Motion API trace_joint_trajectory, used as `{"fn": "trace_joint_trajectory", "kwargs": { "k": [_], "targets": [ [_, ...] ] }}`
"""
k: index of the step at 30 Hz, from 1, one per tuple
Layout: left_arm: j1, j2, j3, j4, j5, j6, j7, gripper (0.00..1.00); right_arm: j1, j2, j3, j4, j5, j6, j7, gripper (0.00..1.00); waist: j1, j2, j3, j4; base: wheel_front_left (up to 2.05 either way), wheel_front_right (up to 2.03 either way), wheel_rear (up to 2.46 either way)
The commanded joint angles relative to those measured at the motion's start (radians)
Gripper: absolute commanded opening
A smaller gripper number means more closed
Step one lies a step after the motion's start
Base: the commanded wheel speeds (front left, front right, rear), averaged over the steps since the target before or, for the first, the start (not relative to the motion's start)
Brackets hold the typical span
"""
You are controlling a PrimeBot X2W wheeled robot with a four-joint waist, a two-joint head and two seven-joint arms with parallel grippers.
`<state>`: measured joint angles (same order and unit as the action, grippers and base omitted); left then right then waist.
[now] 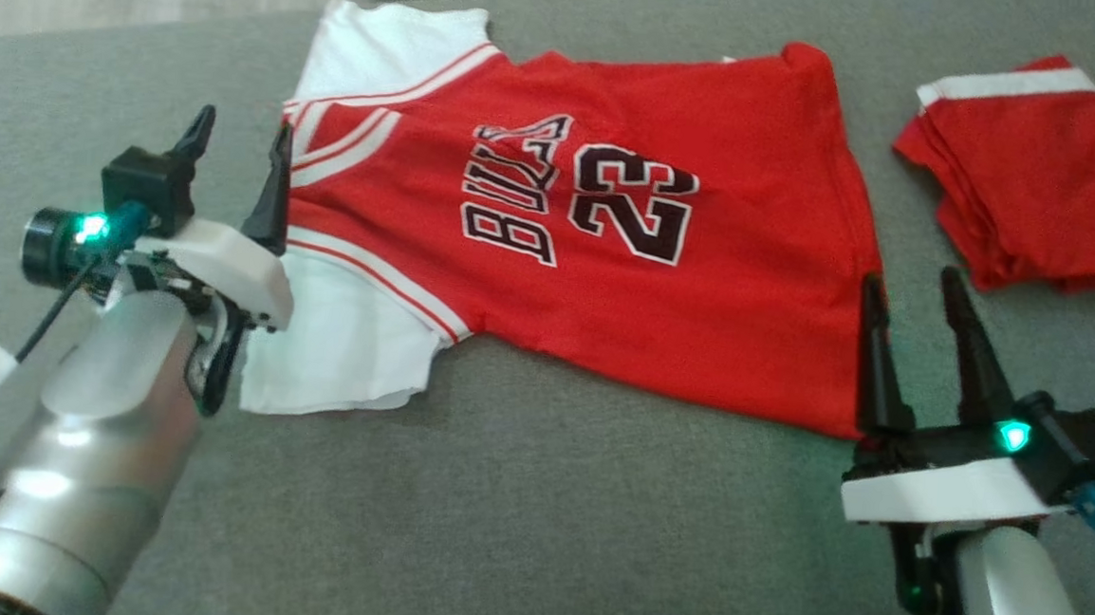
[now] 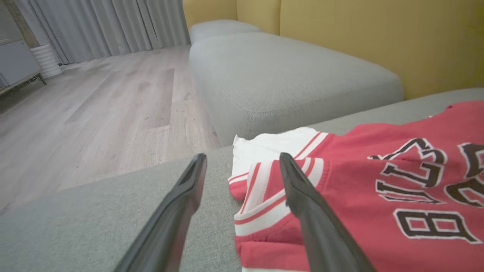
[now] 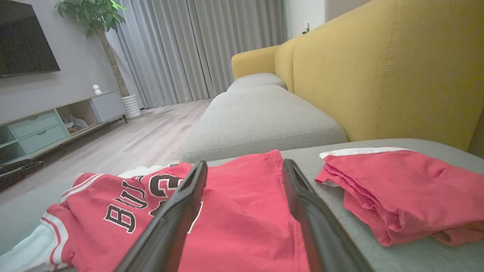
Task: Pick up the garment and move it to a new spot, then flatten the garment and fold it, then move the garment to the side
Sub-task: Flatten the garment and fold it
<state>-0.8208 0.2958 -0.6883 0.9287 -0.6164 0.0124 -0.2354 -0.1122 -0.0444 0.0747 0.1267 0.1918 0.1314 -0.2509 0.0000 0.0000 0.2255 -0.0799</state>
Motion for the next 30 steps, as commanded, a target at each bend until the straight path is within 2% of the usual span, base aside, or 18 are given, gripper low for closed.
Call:
{"fn": "trace_joint_trajectory", "kwargs": {
  "k": [1,3,9,14,21,30],
  "targets": [
    [-0.005,0.025,0.047,-0.042,0.0,0.014,-0.018,1.0,-0.017,-0.006,0.008,-0.038,-0.009,-0.001,-0.011,1.0,0.0,0.0,-0.024,0.028,0.0,0.0,0.0],
    [0.029,0.017,0.083,-0.101,-0.006,0.034,-0.025,1.0,-0.009,-0.006,-0.011,-0.045,-0.014,-0.001,-0.011,1.0,0.0,0.0,-0.044,0.054,0.0,0.0,0.0],
    [0.241,0.003,0.242,-0.458,0.066,0.107,-0.026,1.0,0.013,-0.006,-0.063,-0.06,-0.038,-0.001,-0.011,1.0,0.0,0.0,-0.095,0.121,0.0,0.0,0.0],
    [0.459,-0.061,0.342,-0.634,0.102,0.134,-0.026,1.0,0.033,-0.006,-0.074,-0.065,-0.05,-0.001,-0.011,1.0,0.0,0.0,-0.131,0.144,0.0,0.0,0.0],
    [0.614,-0.146,0.416,-0.691,0.151,0.116,-0.026,1.0,0.077,-0.006,-0.07,-0.068,-0.042,-0.001,-0.011,1.0,0.0,0.0,-0.157,0.153,0.0,0.0,0.0],
    [0.604,-0.175,0.452,-0.646,0.206,0.065,-0.026,1.0,0.074,-0.006,-0.051,-0.068,-0.035,-0.001,-0.011,1.0,0.0,0.0,-0.15,0.145,0.0,0.0,0.0]
  ]
}}
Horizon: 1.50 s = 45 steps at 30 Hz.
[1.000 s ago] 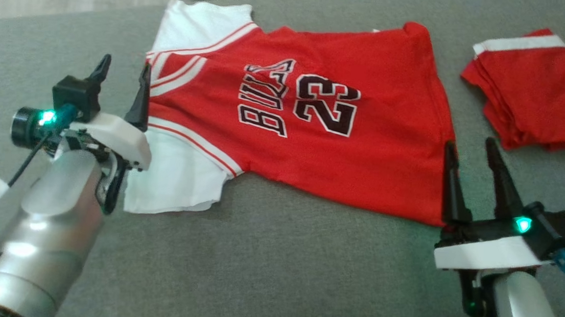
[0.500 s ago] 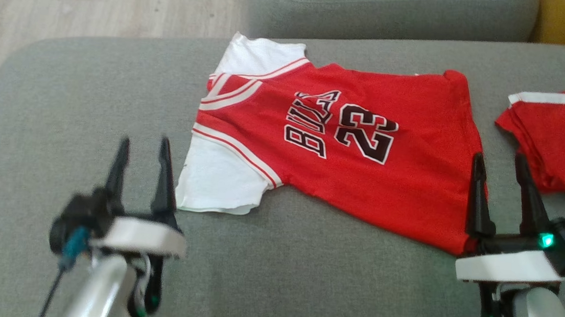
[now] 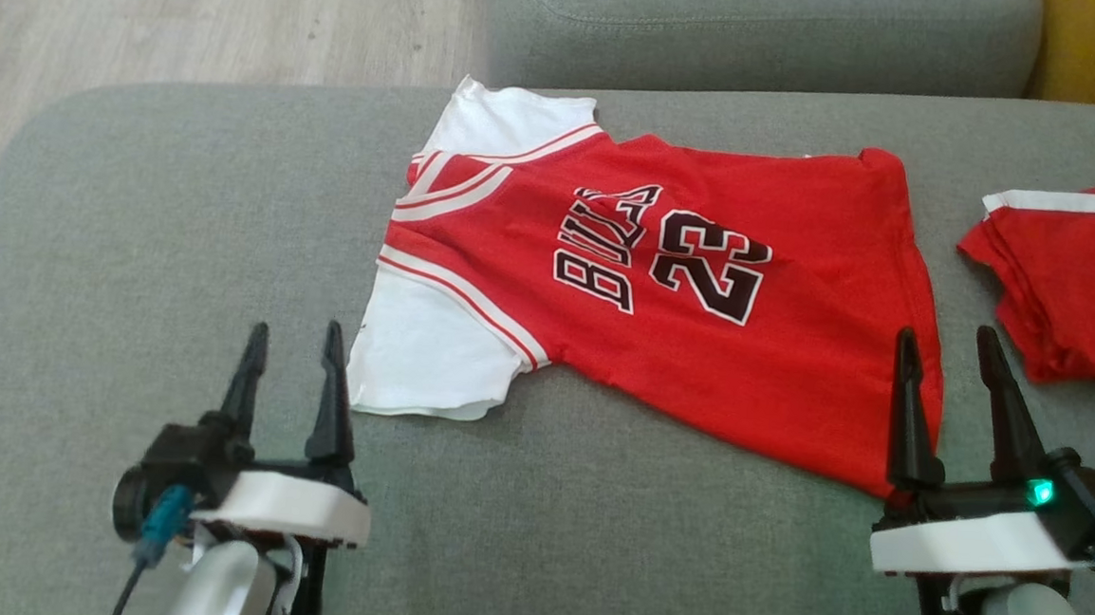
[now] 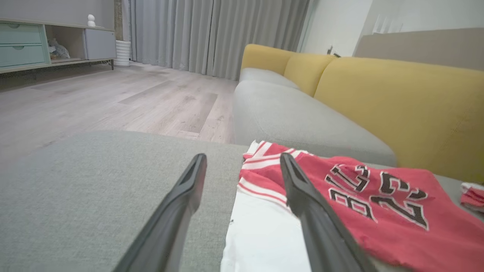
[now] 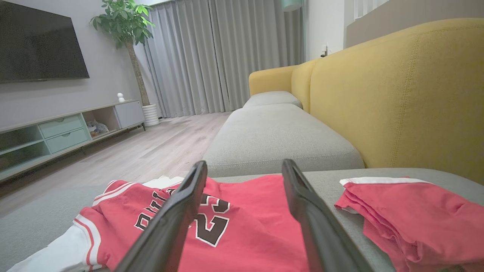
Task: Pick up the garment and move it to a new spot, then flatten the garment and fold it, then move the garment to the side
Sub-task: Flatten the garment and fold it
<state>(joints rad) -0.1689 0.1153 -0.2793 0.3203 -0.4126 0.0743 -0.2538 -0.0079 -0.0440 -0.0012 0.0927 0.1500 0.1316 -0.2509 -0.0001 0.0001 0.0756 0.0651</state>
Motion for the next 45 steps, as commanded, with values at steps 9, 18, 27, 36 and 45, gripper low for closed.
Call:
{"fn": "trace_joint_trajectory", "kwargs": {
  "k": [9,18,27,36,45],
  "targets": [
    [-0.153,0.042,0.013,0.23,0.021,-0.026,0.082,1.0,-0.049,-0.006,0.032,-0.022,0.007,-0.001,-0.011,1.0,0.0001,-0.0001,0.063,-0.027,0.0,0.0,0.0],
    [-0.236,0.055,-0.018,0.406,0.018,-0.07,0.147,1.0,-0.071,-0.006,0.037,-0.019,0.007,-0.001,-0.011,1.0,0.0001,-0.0001,0.108,-0.057,0.0,0.0,0.0],
    [-0.262,0.046,-0.054,0.495,0.01,-0.112,0.213,0.0,-0.074,-0.006,0.03,-0.006,0.011,-0.001,-0.011,1.0,0.0001,-0.0001,0.102,-0.073,0.0,0.0,0.0],
    [-0.223,0.048,-0.018,0.377,-0.013,-0.085,0.075,0.0,-0.026,-0.006,0.009,0.089,0.017,-0.001,-0.011,1.0,0.0001,-0.0001,0.018,-0.092,0.0,0.0,0.0],
    [-0.175,0.05,0.015,0.135,-0.01,-0.044,0.008,0.0,0.016,-0.006,-0.04,0.254,0.015,-0.001,0.044,1.0,0.0001,-0.0001,-0.006,-0.098,0.0,0.0,0.0]
  ]
}}
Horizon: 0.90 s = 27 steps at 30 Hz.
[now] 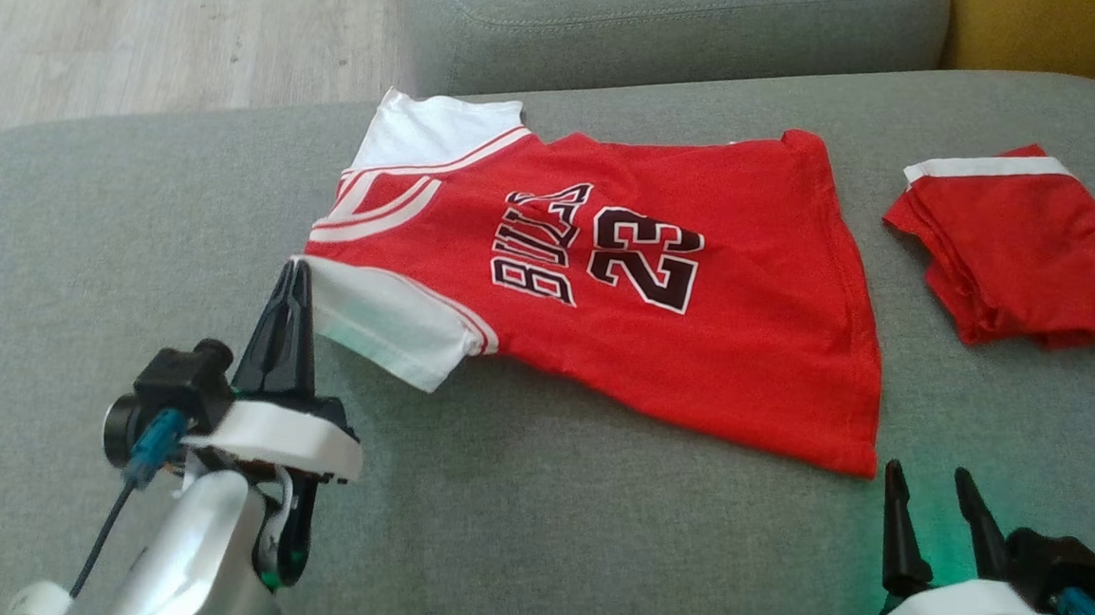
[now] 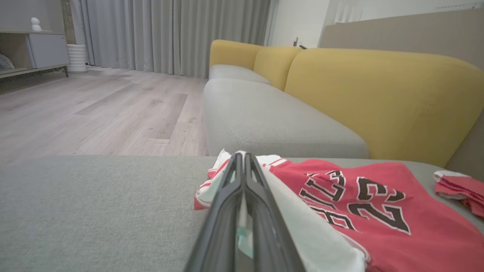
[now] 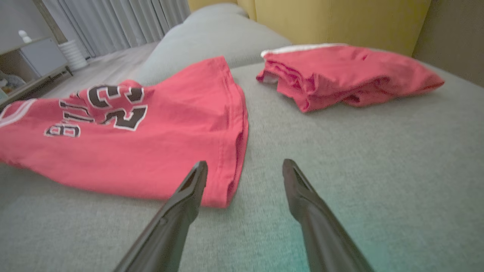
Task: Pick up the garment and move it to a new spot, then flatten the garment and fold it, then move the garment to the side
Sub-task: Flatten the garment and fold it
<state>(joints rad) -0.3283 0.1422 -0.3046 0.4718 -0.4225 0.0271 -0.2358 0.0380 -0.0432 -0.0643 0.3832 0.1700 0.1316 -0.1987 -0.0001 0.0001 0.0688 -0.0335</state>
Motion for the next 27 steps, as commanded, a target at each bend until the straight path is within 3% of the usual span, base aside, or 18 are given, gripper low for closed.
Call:
{"fn": "trace_joint_trajectory", "kwargs": {
  "k": [1,8,21,23,27],
  "targets": [
    [-0.009,0.023,0.041,-0.045,0.003,0.006,-0.013,0.0,-0.034,-0.007,0.022,-0.021,-0.006,-0.001,0.002,1.0,0.0001,-0.0001,0.002,0.001,0.0,0.0,0.0],
    [0.026,0.027,0.029,-0.166,0.012,0.023,-0.003,0.0,-0.082,-0.007,0.035,0.046,0.012,-0.001,0.015,1.0,0.0001,-0.0001,0.024,0.014,0.0,0.0,0.0],
    [0.041,0.04,0.009,-0.231,0.012,0.033,0.03,0.0,-0.15,-0.007,0.073,0.169,0.026,-0.001,0.044,1.0,0.0001,-0.0001,0.054,0.055,0.0,0.0,0.0],
    [0.043,0.042,0.006,-0.232,0.011,0.034,0.034,0.0,-0.154,-0.007,0.085,0.178,0.032,-0.001,0.044,0.0,0.0001,-0.0001,0.051,0.057,0.0,0.0,0.0],
    [0.051,0.044,0.003,-0.232,0.009,0.037,0.036,0.0,-0.159,-0.007,0.094,0.177,0.033,-0.001,0.02,0.0,0.0001,-0.0001,0.034,0.056,0.0,0.0,0.0]
  ]
}}
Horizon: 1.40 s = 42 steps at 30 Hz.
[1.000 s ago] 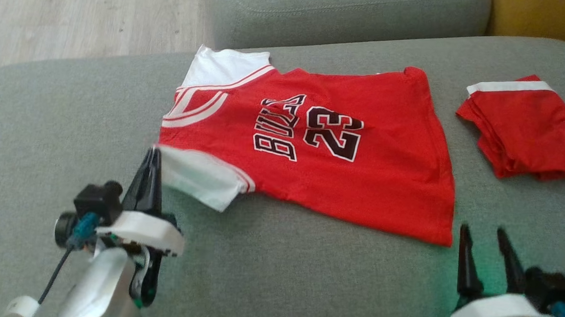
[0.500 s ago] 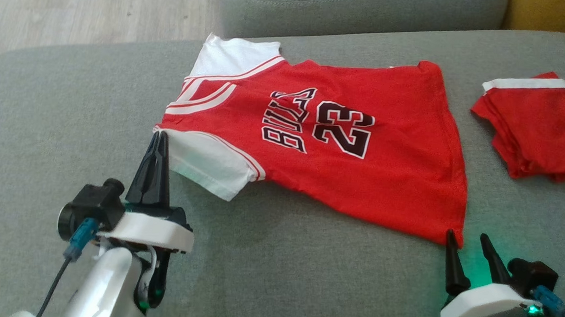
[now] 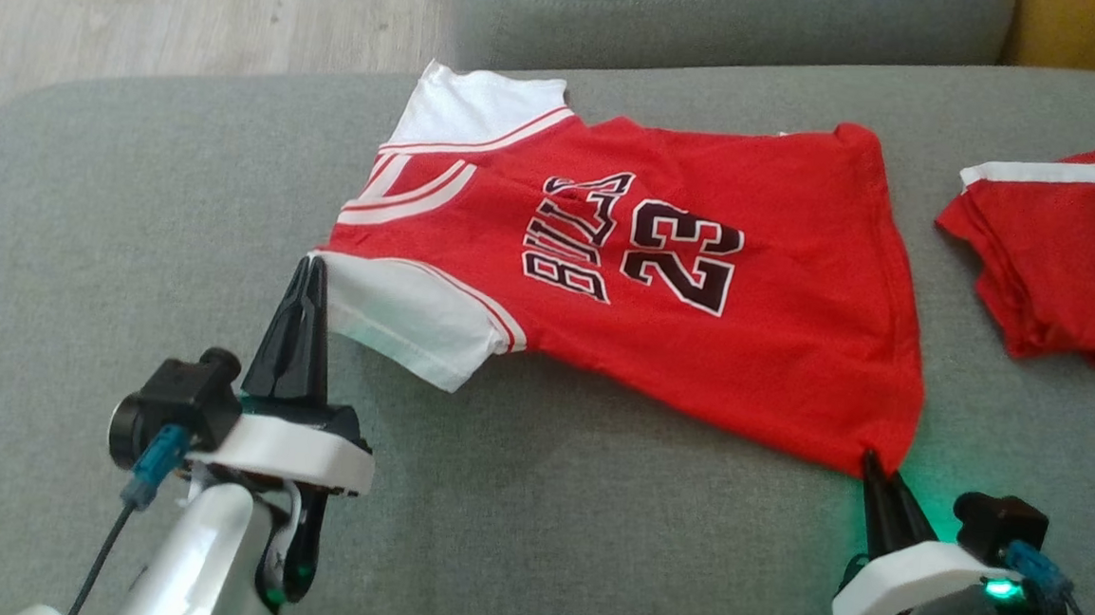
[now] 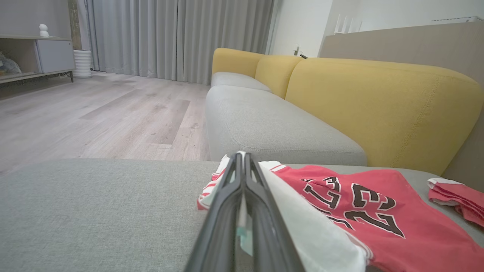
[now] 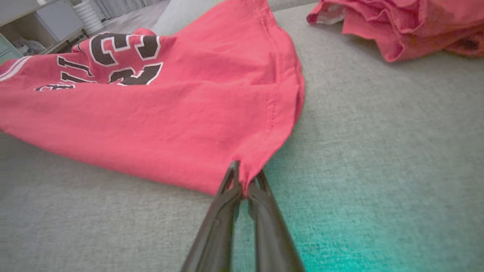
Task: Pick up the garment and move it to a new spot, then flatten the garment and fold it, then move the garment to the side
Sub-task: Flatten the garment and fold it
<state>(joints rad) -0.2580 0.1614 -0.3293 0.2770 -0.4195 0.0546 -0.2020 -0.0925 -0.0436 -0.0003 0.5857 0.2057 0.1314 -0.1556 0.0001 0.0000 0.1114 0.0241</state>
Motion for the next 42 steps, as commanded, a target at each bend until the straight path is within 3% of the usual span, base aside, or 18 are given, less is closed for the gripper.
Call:
{"fn": "trace_joint_trajectory", "kwargs": {
  "k": [1,8,16,20,24,27,30,37,39,42],
  "targets": [
    [-0.017,0.026,0.027,-0.037,0.005,0.01,0.003,0.0,-0.03,-0.007,0.029,-0.03,-0.006,-0.001,-0.032,0.0,-0.0001,0.0,-0.015,-0.003,0.0,0.0,0.0],
    [-0.031,0.018,0.068,-0.078,-0.062,-0.011,-0.008,0.0,-0.06,-0.007,0.027,-0.158,-0.035,-0.001,-0.062,0.0,-0.0001,0.0,-0.07,-0.022,0.0,0.0,0.0],
    [-0.13,0.028,0.114,-0.167,-0.117,-0.021,0.025,0.0,-0.16,-0.018,0.034,-0.421,-0.111,-0.001,0.026,0.0,-0.0001,0.0,-0.125,-0.04,0.0,0.0,0.0],
    [-0.195,0.026,0.151,-0.262,-0.141,-0.004,0.032,0.0,-0.226,-0.076,0.043,-0.579,-0.098,-0.001,0.083,0.0,-0.0001,0.0,-0.137,-0.04,0.0,0.0,0.0],
    [-0.234,0.022,0.191,-0.419,-0.163,0.041,0.062,0.0,-0.27,-0.124,0.041,-0.733,-0.07,-0.001,0.146,0.0,-0.0001,0.0,-0.138,-0.036,0.0,0.0,0.0],
    [-0.275,0.033,0.201,-0.576,-0.181,0.072,0.138,0.0,-0.301,-0.148,0.021,-0.866,-0.053,-0.001,0.223,0.0,-0.0001,0.0,-0.123,-0.026,0.0,0.0,0.0],
    [-0.334,0.066,0.216,-0.624,-0.195,0.079,0.208,0.0,-0.335,-0.167,0.013,-0.927,-0.054,-0.001,0.276,0.0,-0.0001,0.0,-0.095,-0.02,0.0,0.0,0.0],
    [-0.563,0.164,0.227,-0.419,-0.203,0.036,0.323,0.0,-0.507,-0.215,0.024,-0.867,-0.016,-0.001,0.347,0.0,-0.0001,0.0,0.057,-0.015,0.0,0.0,0.0],
    [-0.646,0.205,0.196,-0.323,-0.144,0.003,0.315,0.0,-0.586,-0.225,0.045,-0.808,-0.001,-0.001,0.355,0.0,-0.0001,0.0,0.107,-0.016,0.0,0.0,0.0],
    [-0.832,0.209,0.175,-0.107,-0.11,-0.035,0.272,0.0,-0.776,-0.26,0.114,-0.631,0.003,-0.001,0.333,0.0,-0.0001,0.0,0.193,-0.019,0.0,0.0,0.0]
  ]
}}
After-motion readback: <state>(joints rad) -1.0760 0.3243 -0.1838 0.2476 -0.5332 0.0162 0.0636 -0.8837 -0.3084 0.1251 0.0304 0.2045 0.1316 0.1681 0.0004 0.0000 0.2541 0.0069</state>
